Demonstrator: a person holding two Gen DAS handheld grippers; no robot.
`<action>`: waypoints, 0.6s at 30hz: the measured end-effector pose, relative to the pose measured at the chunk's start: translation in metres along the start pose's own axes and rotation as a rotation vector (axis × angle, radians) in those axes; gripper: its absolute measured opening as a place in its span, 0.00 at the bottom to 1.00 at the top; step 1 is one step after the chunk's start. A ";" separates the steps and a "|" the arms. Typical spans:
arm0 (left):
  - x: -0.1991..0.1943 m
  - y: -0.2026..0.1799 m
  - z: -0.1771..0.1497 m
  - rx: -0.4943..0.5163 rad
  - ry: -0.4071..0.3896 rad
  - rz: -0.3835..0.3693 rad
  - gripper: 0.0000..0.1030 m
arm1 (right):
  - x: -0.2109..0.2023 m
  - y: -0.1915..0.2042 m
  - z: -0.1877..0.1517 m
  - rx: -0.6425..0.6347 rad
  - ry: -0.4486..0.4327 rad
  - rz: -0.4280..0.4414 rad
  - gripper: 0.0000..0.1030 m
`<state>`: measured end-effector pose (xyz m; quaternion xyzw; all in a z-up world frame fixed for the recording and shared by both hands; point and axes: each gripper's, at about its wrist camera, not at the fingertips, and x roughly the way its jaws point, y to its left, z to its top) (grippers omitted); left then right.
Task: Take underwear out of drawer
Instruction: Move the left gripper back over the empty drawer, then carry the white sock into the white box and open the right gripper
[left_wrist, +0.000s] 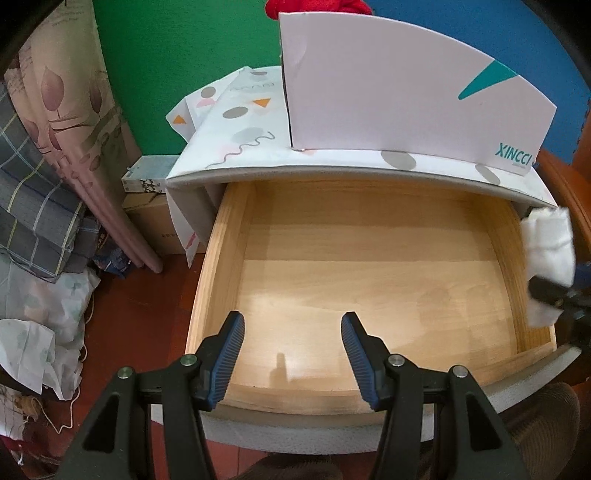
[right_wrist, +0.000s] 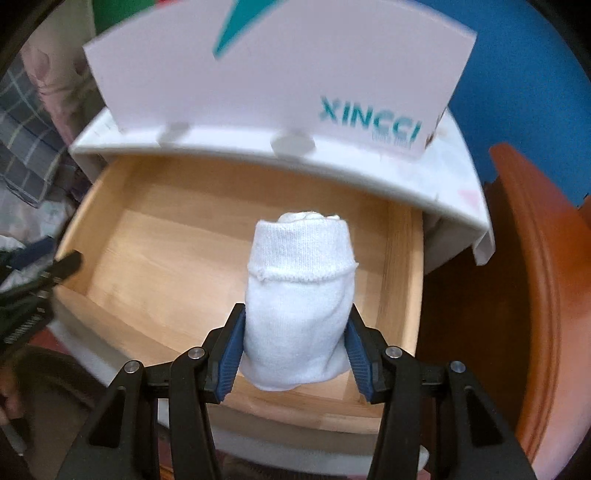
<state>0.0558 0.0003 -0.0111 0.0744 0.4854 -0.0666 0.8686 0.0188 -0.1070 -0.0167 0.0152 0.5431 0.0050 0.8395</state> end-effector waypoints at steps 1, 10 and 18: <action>0.000 0.000 0.000 -0.001 -0.002 0.002 0.54 | -0.009 -0.001 0.000 0.002 -0.014 0.008 0.46; 0.000 0.007 0.001 -0.040 0.000 -0.007 0.54 | -0.073 -0.021 0.053 0.028 -0.143 0.034 0.46; -0.003 0.007 0.000 -0.039 -0.012 0.000 0.54 | -0.109 -0.039 0.135 0.036 -0.240 -0.010 0.46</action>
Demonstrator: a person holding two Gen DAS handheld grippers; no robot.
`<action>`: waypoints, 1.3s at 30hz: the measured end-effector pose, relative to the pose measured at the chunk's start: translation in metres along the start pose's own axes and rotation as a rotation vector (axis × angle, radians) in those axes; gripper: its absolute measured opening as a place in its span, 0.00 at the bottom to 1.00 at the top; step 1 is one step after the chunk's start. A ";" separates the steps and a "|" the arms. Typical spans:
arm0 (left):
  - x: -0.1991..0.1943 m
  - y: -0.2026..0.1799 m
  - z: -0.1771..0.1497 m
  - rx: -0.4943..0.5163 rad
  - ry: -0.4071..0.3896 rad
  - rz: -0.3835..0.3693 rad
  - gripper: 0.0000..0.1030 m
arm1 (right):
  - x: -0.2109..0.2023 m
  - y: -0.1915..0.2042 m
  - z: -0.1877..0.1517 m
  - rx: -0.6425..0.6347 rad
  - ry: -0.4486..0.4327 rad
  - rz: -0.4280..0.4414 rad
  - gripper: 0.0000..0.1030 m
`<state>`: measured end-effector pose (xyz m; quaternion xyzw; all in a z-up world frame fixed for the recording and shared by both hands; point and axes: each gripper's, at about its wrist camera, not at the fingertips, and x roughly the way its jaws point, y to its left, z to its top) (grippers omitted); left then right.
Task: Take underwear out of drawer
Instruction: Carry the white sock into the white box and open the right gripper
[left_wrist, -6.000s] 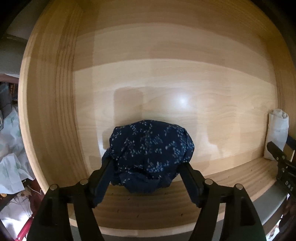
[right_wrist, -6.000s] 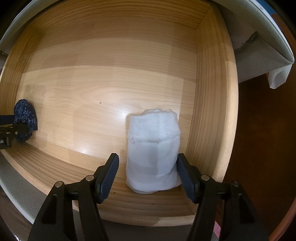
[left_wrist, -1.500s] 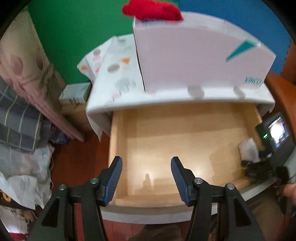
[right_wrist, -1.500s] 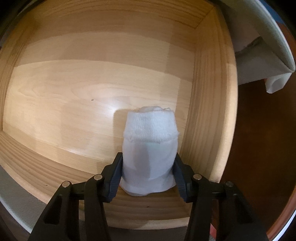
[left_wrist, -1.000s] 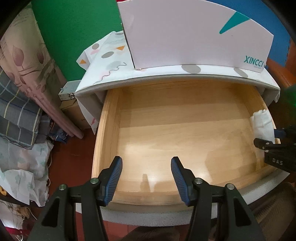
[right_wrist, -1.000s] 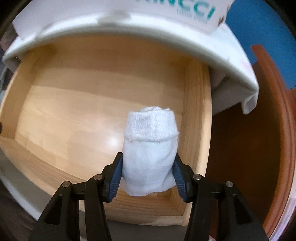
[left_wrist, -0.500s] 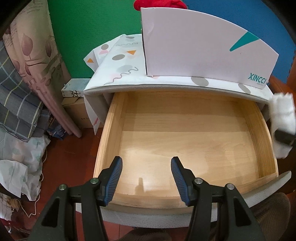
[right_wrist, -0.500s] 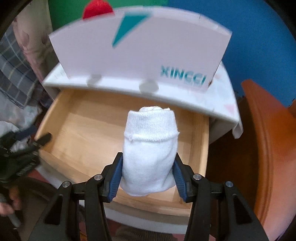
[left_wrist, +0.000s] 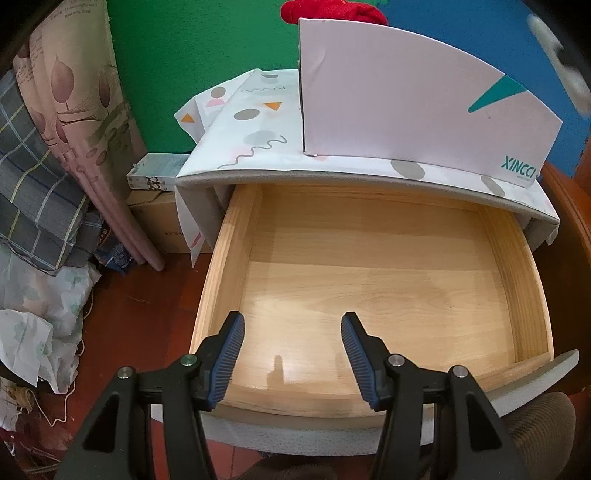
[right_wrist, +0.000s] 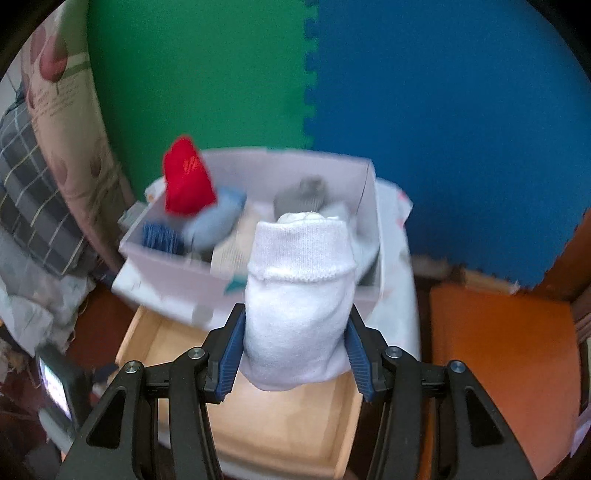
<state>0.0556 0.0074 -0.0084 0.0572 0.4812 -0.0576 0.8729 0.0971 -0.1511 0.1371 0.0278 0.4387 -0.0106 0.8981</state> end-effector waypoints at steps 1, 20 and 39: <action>0.001 0.001 0.000 -0.002 0.001 0.000 0.54 | 0.000 -0.002 0.010 0.003 -0.001 -0.003 0.46; 0.001 0.003 0.000 -0.019 -0.005 -0.007 0.54 | 0.127 0.028 0.069 -0.022 0.143 -0.093 0.47; 0.000 0.003 -0.001 -0.012 -0.010 -0.007 0.54 | 0.131 0.028 0.049 -0.003 0.109 -0.061 0.75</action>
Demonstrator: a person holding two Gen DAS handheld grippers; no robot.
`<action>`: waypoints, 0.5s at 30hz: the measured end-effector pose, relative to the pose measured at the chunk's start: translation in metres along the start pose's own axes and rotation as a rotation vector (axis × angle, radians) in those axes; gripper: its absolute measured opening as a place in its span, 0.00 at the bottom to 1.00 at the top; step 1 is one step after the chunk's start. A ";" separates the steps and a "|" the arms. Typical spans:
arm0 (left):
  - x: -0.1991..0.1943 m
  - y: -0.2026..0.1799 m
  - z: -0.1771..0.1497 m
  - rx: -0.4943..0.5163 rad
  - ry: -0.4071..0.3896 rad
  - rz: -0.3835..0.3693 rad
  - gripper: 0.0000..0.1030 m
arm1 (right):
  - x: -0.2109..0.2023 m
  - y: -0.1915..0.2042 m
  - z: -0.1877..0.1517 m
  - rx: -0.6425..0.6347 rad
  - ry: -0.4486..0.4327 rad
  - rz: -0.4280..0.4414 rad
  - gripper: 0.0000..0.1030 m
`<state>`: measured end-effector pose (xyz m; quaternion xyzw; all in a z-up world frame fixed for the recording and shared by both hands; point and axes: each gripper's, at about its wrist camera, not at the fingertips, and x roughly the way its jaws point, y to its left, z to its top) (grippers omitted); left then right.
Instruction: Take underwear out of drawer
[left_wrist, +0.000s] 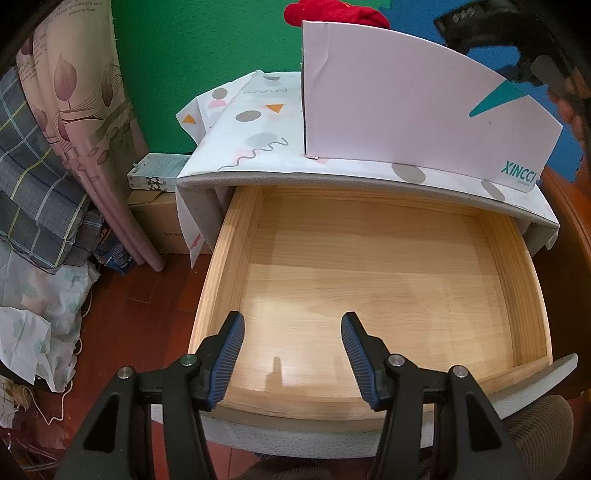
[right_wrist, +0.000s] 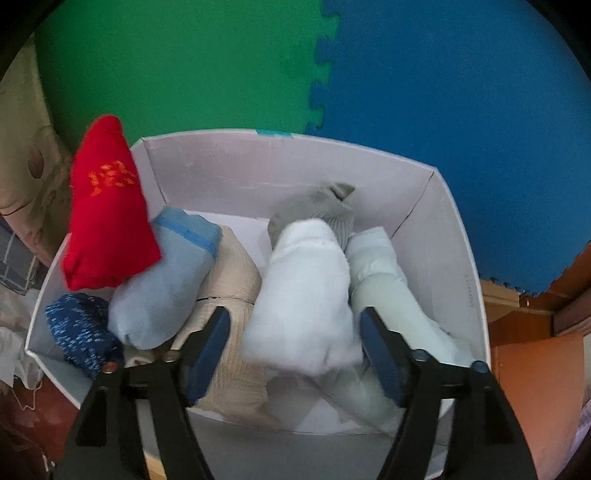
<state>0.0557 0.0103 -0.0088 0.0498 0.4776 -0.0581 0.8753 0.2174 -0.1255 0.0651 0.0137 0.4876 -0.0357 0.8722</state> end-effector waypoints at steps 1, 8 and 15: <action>0.000 0.000 0.000 0.000 0.000 0.002 0.54 | -0.007 0.000 -0.002 0.000 -0.012 0.010 0.76; 0.001 -0.003 0.001 0.007 -0.002 0.003 0.54 | -0.068 -0.002 -0.043 0.004 -0.103 0.062 0.90; -0.003 -0.007 -0.001 0.023 -0.013 0.004 0.54 | -0.100 -0.005 -0.123 0.003 -0.138 0.041 0.97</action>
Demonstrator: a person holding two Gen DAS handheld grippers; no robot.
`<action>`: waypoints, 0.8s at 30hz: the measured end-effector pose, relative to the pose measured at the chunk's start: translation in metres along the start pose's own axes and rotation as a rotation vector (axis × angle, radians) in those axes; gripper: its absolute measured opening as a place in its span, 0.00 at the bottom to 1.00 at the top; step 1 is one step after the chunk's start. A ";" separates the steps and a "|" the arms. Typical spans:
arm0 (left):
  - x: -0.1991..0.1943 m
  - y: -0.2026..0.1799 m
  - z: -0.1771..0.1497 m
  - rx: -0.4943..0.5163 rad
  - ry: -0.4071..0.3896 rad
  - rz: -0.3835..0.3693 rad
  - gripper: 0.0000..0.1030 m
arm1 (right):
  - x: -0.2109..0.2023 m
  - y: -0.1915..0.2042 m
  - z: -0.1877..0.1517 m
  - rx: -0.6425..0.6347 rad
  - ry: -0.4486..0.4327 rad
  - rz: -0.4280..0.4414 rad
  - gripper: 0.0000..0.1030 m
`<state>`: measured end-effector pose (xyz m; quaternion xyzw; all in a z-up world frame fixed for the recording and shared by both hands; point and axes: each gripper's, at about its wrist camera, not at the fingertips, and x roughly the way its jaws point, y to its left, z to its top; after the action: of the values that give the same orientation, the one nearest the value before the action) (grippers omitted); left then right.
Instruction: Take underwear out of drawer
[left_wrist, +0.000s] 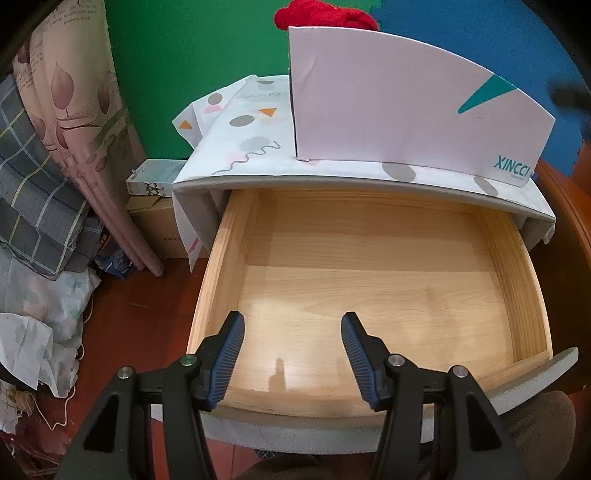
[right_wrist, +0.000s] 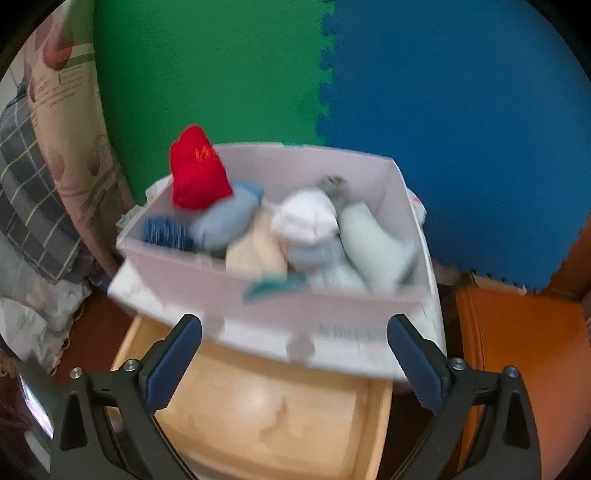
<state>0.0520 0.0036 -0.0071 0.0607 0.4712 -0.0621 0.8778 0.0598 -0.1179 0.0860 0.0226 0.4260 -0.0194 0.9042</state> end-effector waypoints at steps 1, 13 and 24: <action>-0.001 0.000 0.000 0.002 0.000 -0.002 0.54 | -0.001 -0.001 -0.019 0.000 0.004 -0.014 0.97; -0.006 0.000 -0.009 -0.029 0.015 -0.023 0.54 | 0.030 -0.006 -0.124 0.061 0.115 -0.026 0.97; -0.011 -0.025 -0.012 0.089 -0.027 0.036 0.54 | 0.037 -0.001 -0.135 0.053 0.118 -0.041 0.98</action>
<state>0.0316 -0.0185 -0.0054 0.1071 0.4551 -0.0680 0.8814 -0.0205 -0.1117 -0.0290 0.0387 0.4783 -0.0480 0.8761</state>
